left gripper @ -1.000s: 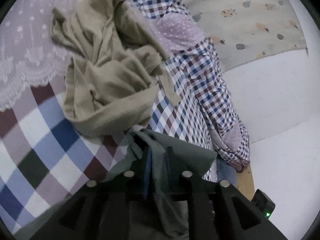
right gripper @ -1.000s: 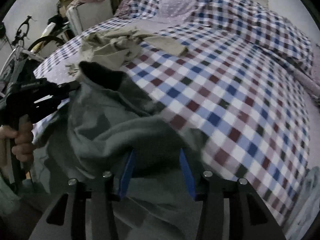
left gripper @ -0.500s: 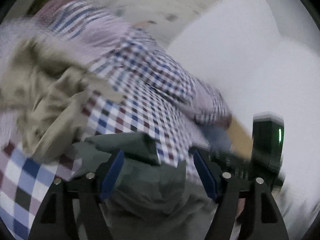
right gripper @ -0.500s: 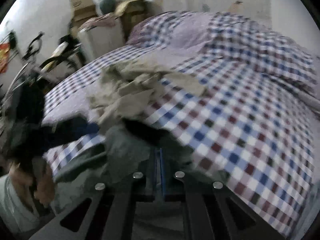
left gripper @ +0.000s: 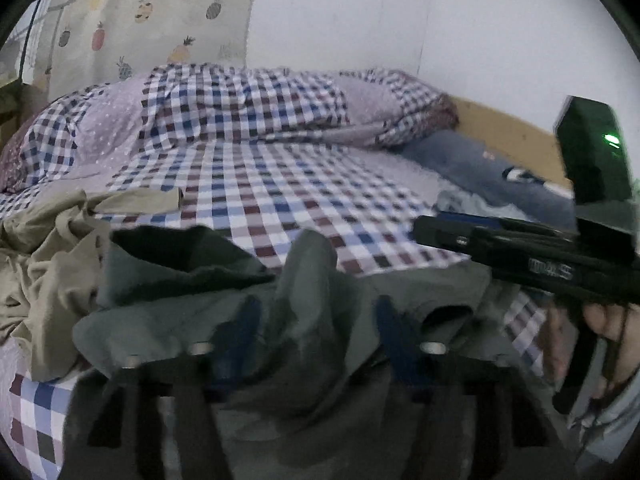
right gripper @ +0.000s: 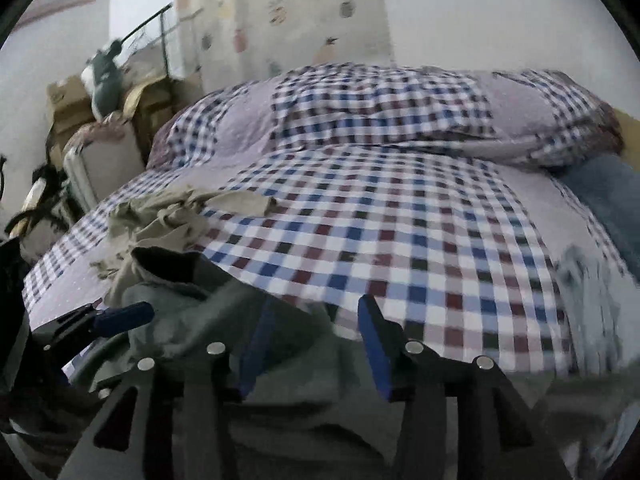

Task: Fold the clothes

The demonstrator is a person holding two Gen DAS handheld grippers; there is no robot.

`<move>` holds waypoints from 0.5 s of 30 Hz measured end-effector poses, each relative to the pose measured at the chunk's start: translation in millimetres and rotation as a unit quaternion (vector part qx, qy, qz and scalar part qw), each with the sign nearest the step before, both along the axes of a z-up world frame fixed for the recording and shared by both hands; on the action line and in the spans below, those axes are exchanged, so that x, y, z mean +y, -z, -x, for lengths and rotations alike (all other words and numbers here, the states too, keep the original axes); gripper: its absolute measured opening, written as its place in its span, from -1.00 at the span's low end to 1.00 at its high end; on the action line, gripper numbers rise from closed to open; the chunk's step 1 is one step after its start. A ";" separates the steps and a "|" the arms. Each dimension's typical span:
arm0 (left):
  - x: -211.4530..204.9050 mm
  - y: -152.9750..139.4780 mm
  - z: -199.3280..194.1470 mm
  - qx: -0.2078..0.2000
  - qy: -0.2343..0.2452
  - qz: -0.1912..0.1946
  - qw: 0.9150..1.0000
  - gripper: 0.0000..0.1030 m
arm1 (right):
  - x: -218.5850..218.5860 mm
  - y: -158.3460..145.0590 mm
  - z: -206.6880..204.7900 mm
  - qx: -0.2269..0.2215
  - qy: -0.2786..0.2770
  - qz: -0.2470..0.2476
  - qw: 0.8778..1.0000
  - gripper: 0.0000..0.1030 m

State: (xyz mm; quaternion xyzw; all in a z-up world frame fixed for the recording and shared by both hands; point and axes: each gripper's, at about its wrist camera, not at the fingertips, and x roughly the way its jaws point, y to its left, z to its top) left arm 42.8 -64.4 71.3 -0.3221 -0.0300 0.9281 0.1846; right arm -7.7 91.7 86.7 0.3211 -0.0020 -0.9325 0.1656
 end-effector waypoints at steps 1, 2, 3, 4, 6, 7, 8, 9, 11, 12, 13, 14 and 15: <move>2.4 4.0 2.4 -0.007 -0.005 0.005 1.000 -0.41 | 6.0 4.9 -2.9 0.000 0.001 0.010 1.000 -0.06; 4.1 7.8 4.4 -0.014 -0.007 0.011 1.000 -0.49 | 10.5 10.0 -5.2 -0.002 0.001 0.017 1.000 -0.06; 5.2 10.9 6.0 -0.019 -0.008 0.017 1.000 -0.57 | 14.0 15.1 -7.5 -0.003 0.002 0.021 1.000 -0.06; 6.2 13.6 7.6 -0.022 -0.010 0.022 0.999 -0.62 | 17.9 19.8 -9.5 -0.004 0.002 0.026 1.000 -0.06; 5.9 16.6 9.9 -0.025 -0.017 0.024 0.999 -0.85 | 26.7 27.9 -11.7 -0.009 0.001 0.037 0.999 -0.06; 2.7 14.7 9.6 -0.023 -0.024 0.015 0.999 -0.88 | 30.7 31.2 -11.6 -0.014 0.003 0.048 0.999 -0.06; -0.5 12.7 9.2 -0.020 -0.030 0.006 0.999 -0.90 | 34.8 34.1 -10.6 -0.020 0.005 0.061 0.998 -0.06; -3.7 10.7 8.9 -0.018 -0.037 -0.003 0.999 -0.92 | 38.5 36.4 -9.6 -0.021 0.009 0.072 0.997 -0.06; -10.1 6.7 8.3 -0.013 -0.049 -0.021 0.998 -0.93 | 44.8 39.8 -9.1 -0.016 0.021 0.085 0.996 -0.06; -16.9 1.7 7.9 -0.009 -0.059 -0.032 0.998 -0.93 | 47.6 42.2 -8.8 -0.017 0.026 0.090 0.996 -0.06; -27.0 -6.1 7.4 -0.004 -0.070 -0.046 0.996 -0.93 | 49.7 44.2 -8.4 -0.019 0.027 0.095 0.995 -0.06; -37.1 -13.9 6.9 0.002 -0.082 -0.061 0.995 -0.93 | 51.4 46.2 -8.1 -0.021 0.027 0.101 0.994 -0.06; -47.2 -21.7 6.4 0.007 -0.094 -0.075 0.993 -0.93 | 52.3 47.7 -8.1 -0.021 0.027 0.103 0.994 -0.06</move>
